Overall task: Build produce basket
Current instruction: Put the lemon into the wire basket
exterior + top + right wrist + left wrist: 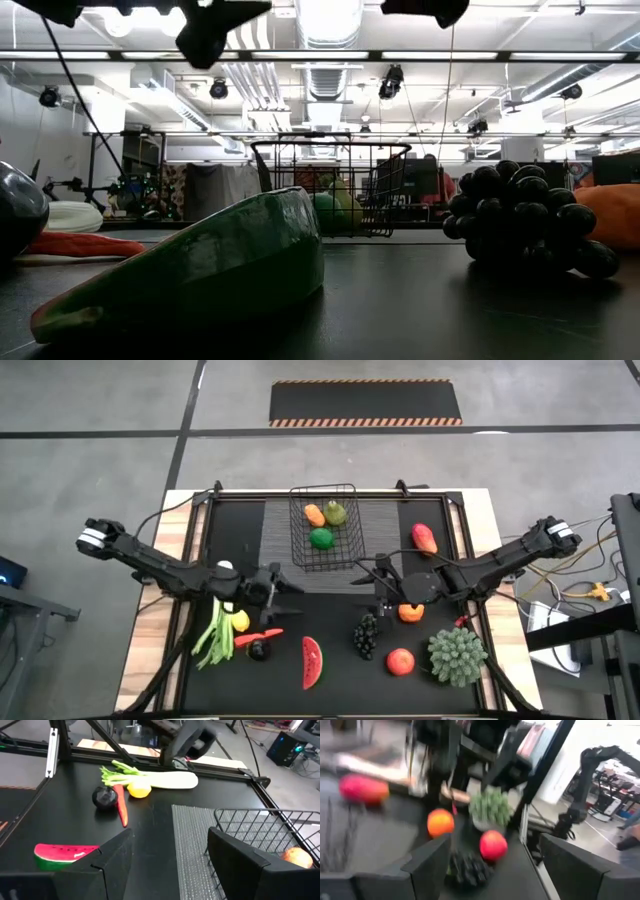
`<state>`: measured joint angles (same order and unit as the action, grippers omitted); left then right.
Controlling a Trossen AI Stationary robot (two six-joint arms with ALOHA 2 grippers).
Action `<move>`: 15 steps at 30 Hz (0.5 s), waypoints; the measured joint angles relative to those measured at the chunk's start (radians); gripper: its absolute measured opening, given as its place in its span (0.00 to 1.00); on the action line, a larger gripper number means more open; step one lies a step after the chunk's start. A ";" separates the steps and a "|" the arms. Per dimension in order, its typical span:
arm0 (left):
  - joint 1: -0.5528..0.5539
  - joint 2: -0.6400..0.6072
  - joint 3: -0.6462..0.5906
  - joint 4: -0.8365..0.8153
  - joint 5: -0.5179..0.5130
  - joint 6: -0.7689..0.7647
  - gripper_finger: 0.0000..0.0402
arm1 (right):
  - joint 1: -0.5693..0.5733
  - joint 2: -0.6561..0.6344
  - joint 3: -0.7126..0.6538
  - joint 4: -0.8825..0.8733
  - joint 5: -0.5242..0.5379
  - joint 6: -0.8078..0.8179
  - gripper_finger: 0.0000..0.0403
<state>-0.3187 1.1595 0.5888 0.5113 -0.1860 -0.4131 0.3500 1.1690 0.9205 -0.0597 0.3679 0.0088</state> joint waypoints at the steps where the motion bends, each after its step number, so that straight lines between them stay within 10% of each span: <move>1: -0.010 0.012 0.012 -0.033 -0.004 -0.053 0.71 | 0.000 0.000 -0.003 0.000 0.000 0.001 0.59; 15: -0.058 0.119 0.297 -1.338 0.178 -1.022 0.71 | 0.000 -0.002 -0.021 -0.003 0.000 -0.028 0.59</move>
<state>-0.3772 1.2785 0.8856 -0.8265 -0.0079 -1.4346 0.3496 1.1675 0.8994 -0.0631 0.3676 -0.0188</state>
